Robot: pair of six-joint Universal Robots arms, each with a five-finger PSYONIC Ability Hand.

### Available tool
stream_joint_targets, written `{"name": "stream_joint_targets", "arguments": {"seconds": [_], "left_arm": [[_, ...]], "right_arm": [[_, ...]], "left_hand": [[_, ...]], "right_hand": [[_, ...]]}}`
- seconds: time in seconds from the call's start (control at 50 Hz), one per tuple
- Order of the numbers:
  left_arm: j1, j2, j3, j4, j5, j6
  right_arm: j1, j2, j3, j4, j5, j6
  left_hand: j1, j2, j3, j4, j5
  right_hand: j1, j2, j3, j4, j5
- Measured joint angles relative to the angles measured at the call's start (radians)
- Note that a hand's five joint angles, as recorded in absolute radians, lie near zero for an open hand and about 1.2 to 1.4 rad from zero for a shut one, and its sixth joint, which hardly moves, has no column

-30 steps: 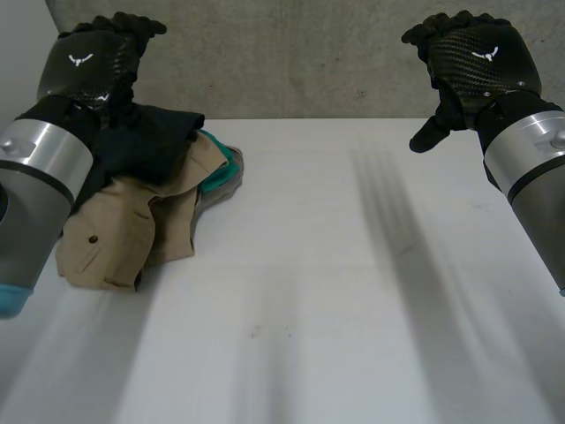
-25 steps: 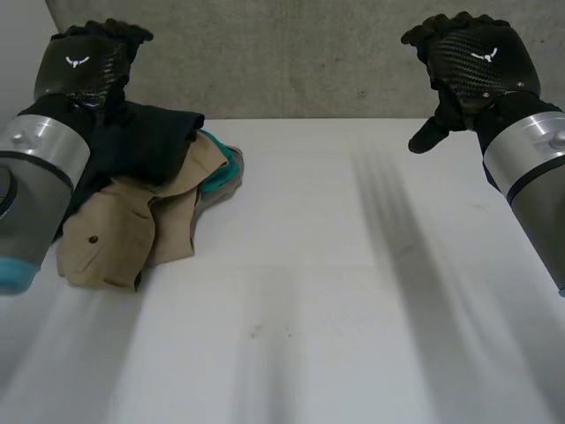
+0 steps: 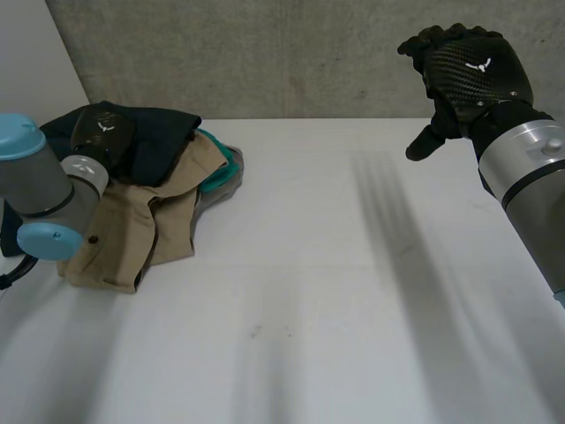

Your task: Fold the laundry.

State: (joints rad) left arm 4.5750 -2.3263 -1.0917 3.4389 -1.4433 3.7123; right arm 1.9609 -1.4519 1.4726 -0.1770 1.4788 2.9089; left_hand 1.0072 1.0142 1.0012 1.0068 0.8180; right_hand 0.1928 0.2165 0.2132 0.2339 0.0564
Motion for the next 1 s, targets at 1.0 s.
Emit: {"name": "stream_joint_targets", "arguments": {"seconds": [1.0], "left_arm": [[-0.382, 0.521, -0.519, 0.113, 0.051, -0.543]], "right_arm": [[-0.047, 0.024, -0.018, 0.017, 0.0, -0.006]], "left_hand": [[-0.808, -0.804, -0.784, -0.797, -0.772]], "right_hand": [[0.0, 0.0, 0.0, 0.0, 0.0]]}}
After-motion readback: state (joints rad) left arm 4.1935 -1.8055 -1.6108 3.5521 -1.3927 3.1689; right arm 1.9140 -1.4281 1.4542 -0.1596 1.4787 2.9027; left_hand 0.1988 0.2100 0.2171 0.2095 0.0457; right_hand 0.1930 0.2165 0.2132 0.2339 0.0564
